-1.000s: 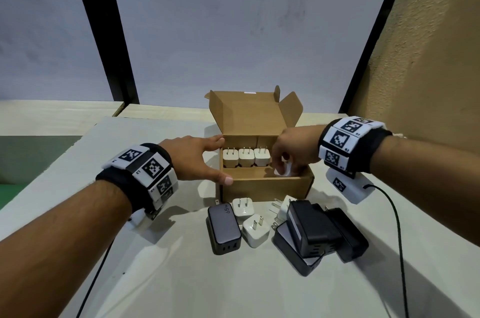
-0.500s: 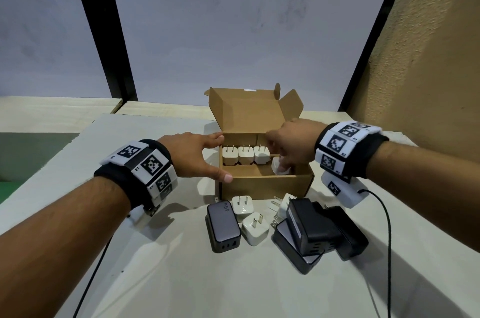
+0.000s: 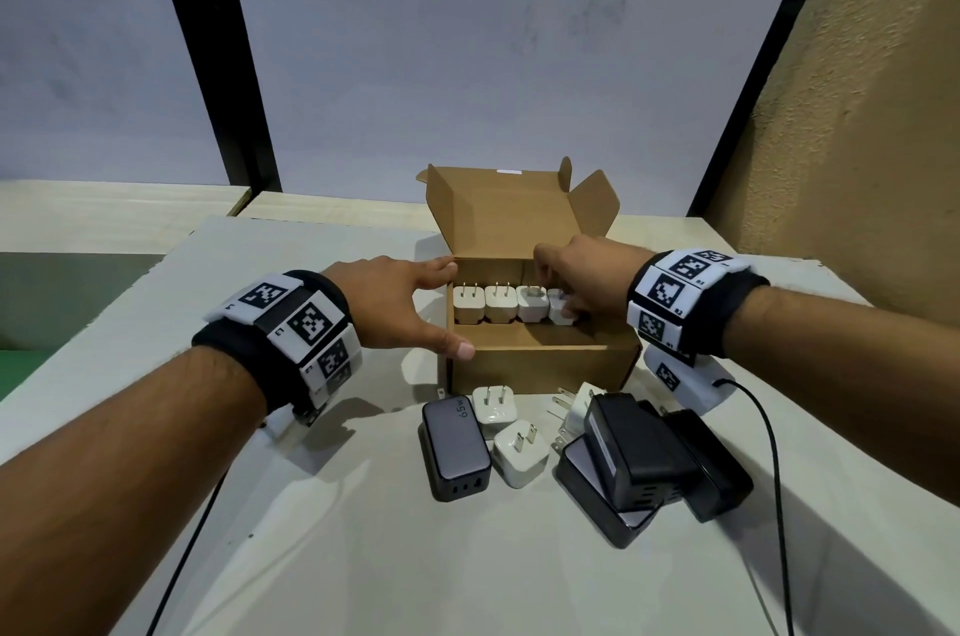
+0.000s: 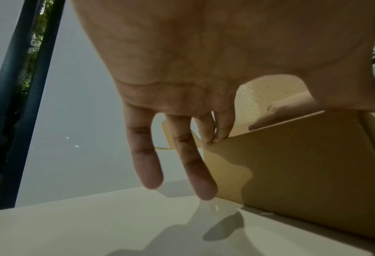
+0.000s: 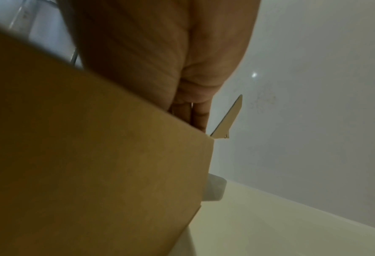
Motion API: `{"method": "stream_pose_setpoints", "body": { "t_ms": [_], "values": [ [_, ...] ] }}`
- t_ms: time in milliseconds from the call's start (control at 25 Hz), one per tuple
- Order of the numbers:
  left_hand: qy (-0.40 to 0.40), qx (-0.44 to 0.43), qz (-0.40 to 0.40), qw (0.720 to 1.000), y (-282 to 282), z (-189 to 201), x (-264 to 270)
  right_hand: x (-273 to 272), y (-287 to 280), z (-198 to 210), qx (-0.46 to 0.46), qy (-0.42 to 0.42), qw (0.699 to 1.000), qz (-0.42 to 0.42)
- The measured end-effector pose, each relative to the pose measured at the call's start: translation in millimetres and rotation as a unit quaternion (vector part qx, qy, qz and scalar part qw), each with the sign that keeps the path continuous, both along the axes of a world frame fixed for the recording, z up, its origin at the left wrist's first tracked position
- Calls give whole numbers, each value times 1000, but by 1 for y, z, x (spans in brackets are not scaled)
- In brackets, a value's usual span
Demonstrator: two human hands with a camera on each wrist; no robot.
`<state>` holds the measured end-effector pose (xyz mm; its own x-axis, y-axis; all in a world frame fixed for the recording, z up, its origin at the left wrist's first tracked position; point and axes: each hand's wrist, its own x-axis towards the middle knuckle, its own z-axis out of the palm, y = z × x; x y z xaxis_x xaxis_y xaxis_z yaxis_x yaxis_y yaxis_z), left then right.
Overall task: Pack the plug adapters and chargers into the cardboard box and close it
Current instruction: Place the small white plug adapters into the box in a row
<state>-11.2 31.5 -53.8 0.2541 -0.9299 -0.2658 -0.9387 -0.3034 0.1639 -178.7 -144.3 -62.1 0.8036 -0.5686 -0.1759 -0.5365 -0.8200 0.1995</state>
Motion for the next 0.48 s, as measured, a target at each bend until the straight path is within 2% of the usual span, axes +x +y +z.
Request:
{"method": "stream_pose_setpoints", "body": {
  "t_ms": [200,320,480],
  "values": [
    [-5,2,-2,1000,1,2,-1,0,1,-1,-10,-17,1000,4],
    [-4,1,1,1000,0,3,-1,-8,8,16,-33,-26,999,16],
    [12,-3,7,1000,2,1,0,-34,54,55,57,-128,990,21]
  ]
}}
